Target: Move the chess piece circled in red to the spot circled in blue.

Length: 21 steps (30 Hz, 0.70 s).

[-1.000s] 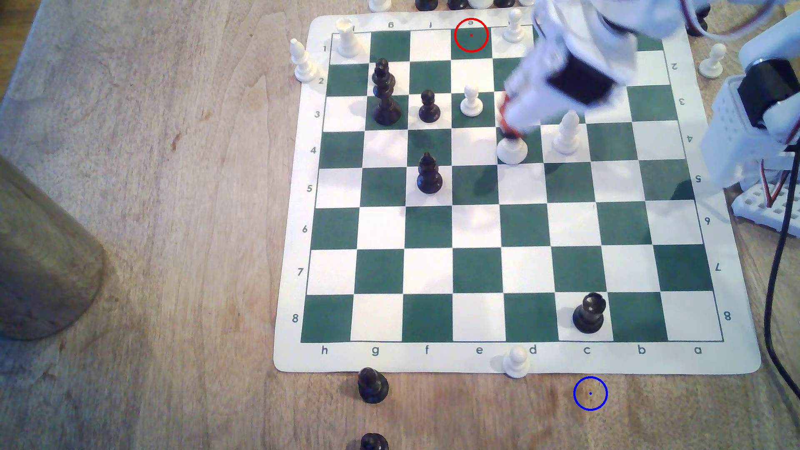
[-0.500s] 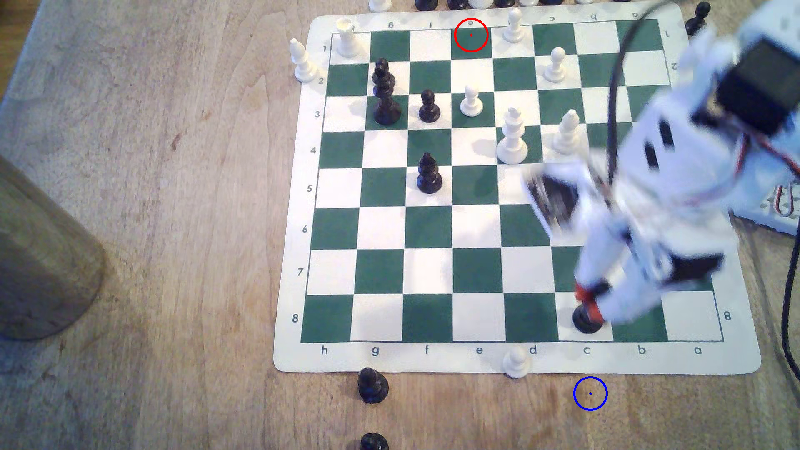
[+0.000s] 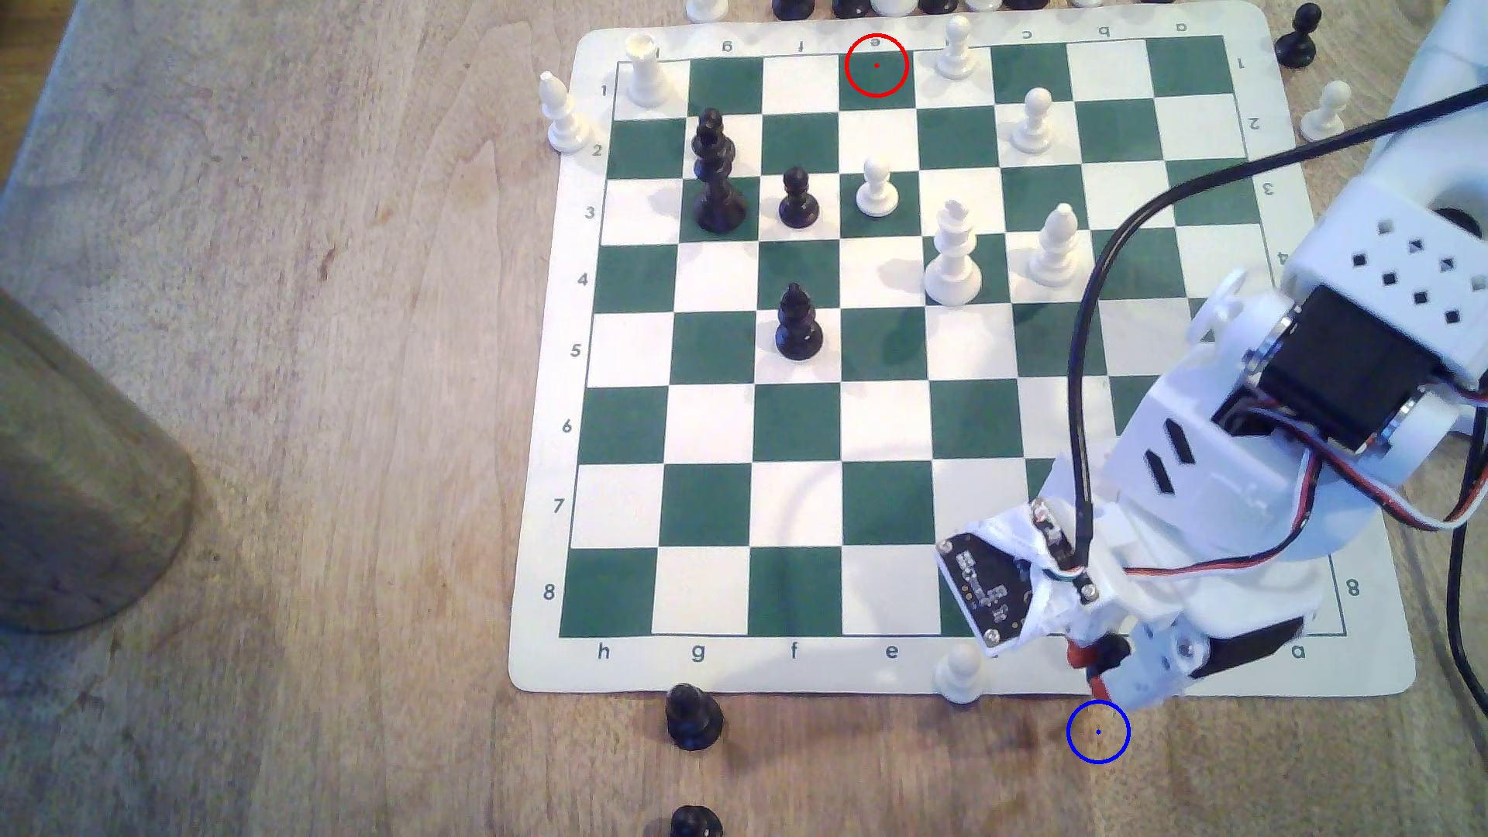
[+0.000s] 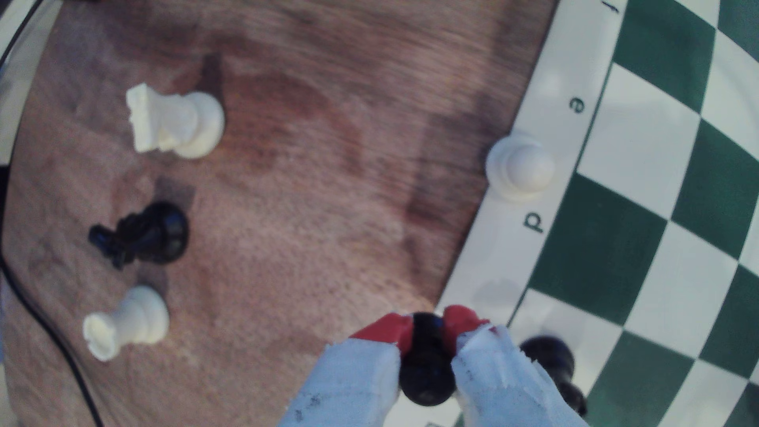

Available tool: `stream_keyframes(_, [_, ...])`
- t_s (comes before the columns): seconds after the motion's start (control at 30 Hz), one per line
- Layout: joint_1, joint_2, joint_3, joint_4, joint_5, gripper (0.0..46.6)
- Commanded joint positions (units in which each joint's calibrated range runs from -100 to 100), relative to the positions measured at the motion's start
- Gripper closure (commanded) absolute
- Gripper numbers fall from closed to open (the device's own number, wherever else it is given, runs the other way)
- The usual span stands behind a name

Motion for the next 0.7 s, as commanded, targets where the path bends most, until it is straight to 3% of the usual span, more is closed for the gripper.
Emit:
stream_keyframes(0.0, [0.2, 0.8, -5.6, -2.2, 0.0, 46.4])
stream_keyframes(0.67, [-1.5, 10.0, -6.9, -8.3, 0.2, 46.4])
